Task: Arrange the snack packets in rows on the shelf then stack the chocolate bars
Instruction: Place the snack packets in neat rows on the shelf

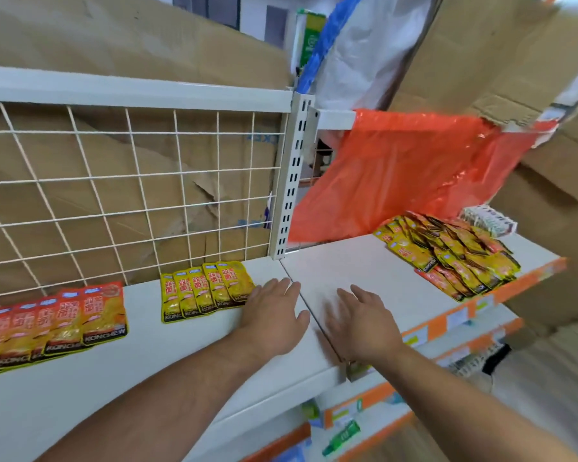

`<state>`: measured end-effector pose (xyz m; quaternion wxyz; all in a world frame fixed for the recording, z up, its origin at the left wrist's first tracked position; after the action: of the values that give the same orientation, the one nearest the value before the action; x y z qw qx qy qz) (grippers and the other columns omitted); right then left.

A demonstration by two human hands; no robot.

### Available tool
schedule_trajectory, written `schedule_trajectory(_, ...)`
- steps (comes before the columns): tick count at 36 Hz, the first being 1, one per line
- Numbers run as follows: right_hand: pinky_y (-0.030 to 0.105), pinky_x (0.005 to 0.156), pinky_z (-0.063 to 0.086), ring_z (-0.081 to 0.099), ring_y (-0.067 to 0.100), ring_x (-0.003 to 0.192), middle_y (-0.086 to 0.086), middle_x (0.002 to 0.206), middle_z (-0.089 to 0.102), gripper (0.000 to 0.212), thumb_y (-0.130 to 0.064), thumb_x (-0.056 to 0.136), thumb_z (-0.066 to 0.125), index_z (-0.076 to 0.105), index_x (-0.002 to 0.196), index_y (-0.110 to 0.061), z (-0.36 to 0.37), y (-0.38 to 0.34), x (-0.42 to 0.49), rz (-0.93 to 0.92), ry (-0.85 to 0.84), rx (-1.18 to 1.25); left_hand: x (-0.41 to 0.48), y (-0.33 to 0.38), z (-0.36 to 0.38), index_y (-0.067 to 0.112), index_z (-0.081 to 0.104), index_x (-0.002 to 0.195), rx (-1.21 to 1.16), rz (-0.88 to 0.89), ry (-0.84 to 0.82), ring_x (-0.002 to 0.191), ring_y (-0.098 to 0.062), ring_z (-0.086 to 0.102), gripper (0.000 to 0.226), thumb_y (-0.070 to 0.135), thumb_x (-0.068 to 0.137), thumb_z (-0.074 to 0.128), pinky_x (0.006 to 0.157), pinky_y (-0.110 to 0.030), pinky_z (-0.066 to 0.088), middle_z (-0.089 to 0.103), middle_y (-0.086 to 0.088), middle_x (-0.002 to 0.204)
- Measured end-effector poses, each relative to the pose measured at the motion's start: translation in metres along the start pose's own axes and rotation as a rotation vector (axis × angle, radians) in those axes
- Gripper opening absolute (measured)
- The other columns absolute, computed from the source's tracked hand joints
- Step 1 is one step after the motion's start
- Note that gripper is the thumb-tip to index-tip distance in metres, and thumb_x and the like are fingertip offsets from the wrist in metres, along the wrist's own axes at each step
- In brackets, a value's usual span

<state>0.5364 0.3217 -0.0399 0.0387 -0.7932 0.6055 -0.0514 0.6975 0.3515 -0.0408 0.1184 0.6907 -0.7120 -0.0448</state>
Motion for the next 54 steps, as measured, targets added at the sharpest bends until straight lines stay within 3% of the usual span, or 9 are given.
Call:
schedule_trajectory(3, 0.038, 0.111, 0.038, 0.034, 0.022, 0.143, 0.0, 0.152, 0.045, 0.082, -0.07, 0.08, 0.036, 0.042, 0.149, -0.026, -0.005, 0.028, -0.007, 0.037, 0.001, 0.036, 0.001, 0.026, 0.003, 0.022, 0.029, 0.153, -0.014, 0.032, -0.02, 0.144, -0.02, 0.026, 0.062, 0.05, 0.098, 0.037, 0.118, -0.038, 0.019, 0.031, 0.001, 0.158)
schedule_trajectory(8, 0.037, 0.115, 0.032, 0.025, 0.024, 0.146, 0.004, 0.16, 0.029, 0.071, -0.057, 0.094, 0.05, 0.033, 0.154, -0.024, -0.016, 0.071, -0.019, 0.061, -0.032, 0.069, 0.005, 0.071, 0.011, 0.023, 0.024, 0.155, -0.027, 0.057, -0.051, 0.148, -0.02, 0.019, 0.064, 0.05, 0.099, 0.036, 0.12, -0.036, 0.012, 0.022, 0.0, 0.162)
schedule_trajectory(16, 0.038, 0.118, 0.026, 0.023, 0.028, 0.147, 0.009, 0.16, 0.029, 0.069, -0.051, 0.094, 0.053, 0.035, 0.154, -0.02, -0.03, 0.165, -0.026, 0.072, -0.031, 0.138, 0.025, 0.16, 0.027, 0.023, 0.021, 0.156, -0.042, 0.028, -0.059, 0.15, -0.019, 0.014, 0.064, 0.05, 0.1, 0.036, 0.122, -0.036, 0.008, 0.019, 0.0, 0.164)
schedule_trajectory(22, 0.04, 0.117, 0.03, 0.024, 0.027, 0.147, 0.006, 0.159, 0.032, 0.071, -0.055, 0.093, 0.055, 0.037, 0.153, -0.022, -0.048, 0.239, -0.022, 0.052, -0.011, 0.166, 0.044, 0.231, 0.042, 0.022, 0.026, 0.155, -0.037, 0.01, -0.046, 0.147, -0.021, 0.023, 0.064, 0.052, 0.099, 0.037, 0.119, -0.033, 0.015, 0.026, -0.002, 0.161)
schedule_trajectory(26, 0.04, 0.116, 0.031, 0.024, 0.025, 0.146, 0.003, 0.159, 0.033, 0.068, -0.053, 0.094, 0.055, 0.038, 0.152, -0.021, -0.06, 0.277, -0.018, 0.032, 0.0, 0.205, 0.058, 0.268, 0.047, 0.02, 0.036, 0.15, -0.005, 0.01, -0.028, 0.138, -0.022, 0.036, 0.076, 0.06, 0.087, 0.021, 0.113, -0.033, 0.027, 0.041, -0.002, 0.152)
schedule_trajectory(28, 0.041, 0.115, 0.031, 0.022, 0.025, 0.147, 0.003, 0.159, 0.032, 0.067, -0.052, 0.095, 0.055, 0.036, 0.153, -0.022, -0.064, 0.291, -0.014, 0.023, -0.007, 0.212, 0.068, 0.281, 0.05, 0.02, 0.035, 0.15, -0.003, 0.013, -0.023, 0.138, -0.022, 0.036, 0.068, 0.056, 0.093, 0.031, 0.113, -0.034, 0.028, 0.04, -0.003, 0.152)
schedule_trajectory(40, 0.036, 0.117, 0.027, 0.024, 0.025, 0.147, 0.006, 0.158, 0.034, 0.066, -0.049, 0.095, 0.057, 0.039, 0.152, -0.019, -0.065, 0.334, 0.04, 0.036, 0.008, 0.25, 0.146, 0.313, 0.066, 0.02, 0.035, 0.151, 0.008, 0.057, -0.011, 0.138, -0.021, 0.036, 0.063, 0.051, 0.096, 0.041, 0.113, -0.034, 0.028, 0.04, -0.002, 0.153)
schedule_trajectory(50, 0.036, 0.109, 0.038, 0.044, 0.027, 0.133, 0.004, 0.144, 0.052, 0.06, -0.048, 0.092, 0.061, 0.051, 0.142, -0.017, -0.085, 0.369, 0.127, 0.08, 0.071, 0.233, 0.252, 0.324, 0.061, 0.018, 0.043, 0.146, -0.025, 0.127, 0.078, 0.135, -0.022, 0.043, 0.061, 0.051, 0.094, 0.045, 0.109, -0.035, 0.036, 0.051, -0.002, 0.144)
schedule_trajectory(54, 0.035, 0.105, 0.041, 0.047, 0.027, 0.129, 0.007, 0.138, 0.056, 0.058, -0.045, 0.091, 0.062, 0.053, 0.14, -0.015, -0.088, 0.377, 0.15, 0.105, 0.088, 0.252, 0.278, 0.326, 0.06, 0.017, 0.04, 0.149, -0.044, 0.134, 0.082, 0.137, -0.021, 0.04, 0.061, 0.047, 0.096, 0.045, 0.113, -0.031, 0.031, 0.048, -0.003, 0.148)
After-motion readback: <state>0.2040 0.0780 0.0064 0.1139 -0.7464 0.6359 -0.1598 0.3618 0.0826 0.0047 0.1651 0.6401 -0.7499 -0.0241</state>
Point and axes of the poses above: each hand's wrist, its own x-axis towards the middle knuckle, its own z-axis out of the palm, y = z × x, the point moved 10 cm from there along x, towards the middle knuckle
